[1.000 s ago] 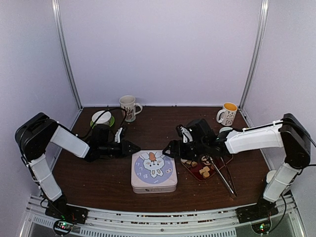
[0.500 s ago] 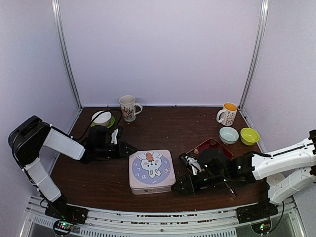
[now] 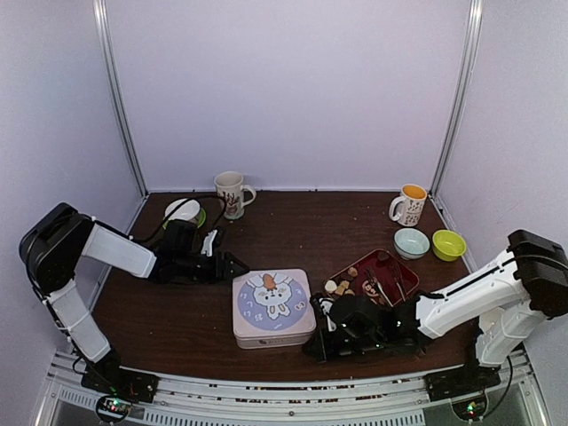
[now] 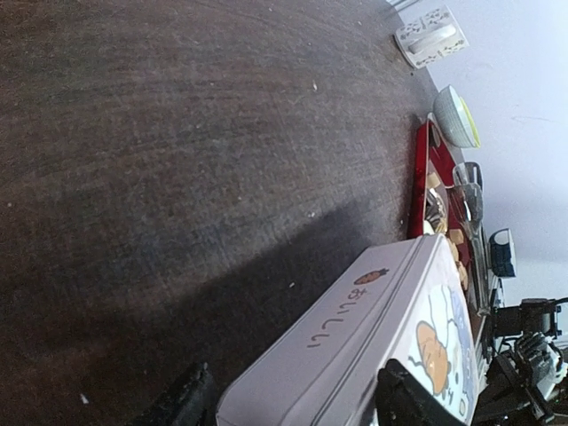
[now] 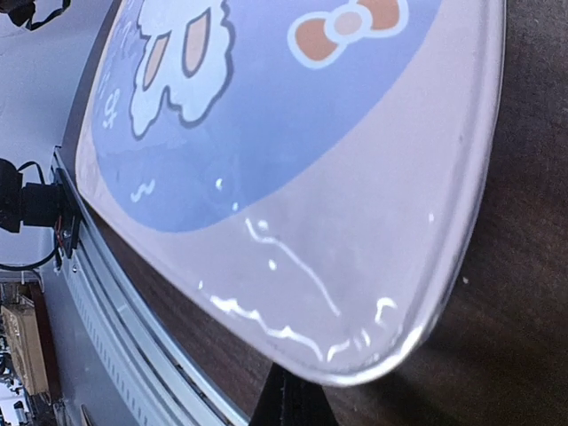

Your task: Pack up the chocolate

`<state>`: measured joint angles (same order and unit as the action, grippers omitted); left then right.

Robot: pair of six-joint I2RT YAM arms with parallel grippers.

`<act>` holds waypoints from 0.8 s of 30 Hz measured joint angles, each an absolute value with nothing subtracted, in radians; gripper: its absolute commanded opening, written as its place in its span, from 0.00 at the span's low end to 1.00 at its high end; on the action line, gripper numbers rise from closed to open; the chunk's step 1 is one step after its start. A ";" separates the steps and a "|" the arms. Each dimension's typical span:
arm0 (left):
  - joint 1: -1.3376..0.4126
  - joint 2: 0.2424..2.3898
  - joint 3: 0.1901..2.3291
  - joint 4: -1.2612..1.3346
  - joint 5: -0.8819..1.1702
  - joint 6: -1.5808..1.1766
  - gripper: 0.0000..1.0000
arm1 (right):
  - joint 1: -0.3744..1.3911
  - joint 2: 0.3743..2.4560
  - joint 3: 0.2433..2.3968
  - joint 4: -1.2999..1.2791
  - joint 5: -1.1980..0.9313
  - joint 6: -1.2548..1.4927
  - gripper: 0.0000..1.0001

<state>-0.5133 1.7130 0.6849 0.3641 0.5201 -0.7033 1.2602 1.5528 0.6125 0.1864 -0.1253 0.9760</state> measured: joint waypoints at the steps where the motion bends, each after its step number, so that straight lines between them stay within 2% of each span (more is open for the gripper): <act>1: -0.511 1.725 0.696 0.363 0.533 -0.695 0.63 | 1.256 1.574 0.619 0.200 -0.118 0.979 0.00; 7: -0.511 1.768 0.729 0.374 0.584 -0.675 0.57 | 1.195 1.626 0.633 0.261 -0.091 0.999 0.00; 16: -0.547 1.698 0.527 0.620 0.558 -0.804 0.57 | 0.970 1.747 0.698 0.291 -0.202 0.939 0.00; 24: -0.709 1.647 0.462 0.688 0.389 -0.939 0.57 | 0.851 1.750 0.759 0.185 -0.213 0.838 0.12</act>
<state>-0.7086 1.6474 0.4622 0.6880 0.3893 -0.9386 0.8509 1.7504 0.7593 0.1852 -0.2131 0.8383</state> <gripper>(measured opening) 0.573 0.074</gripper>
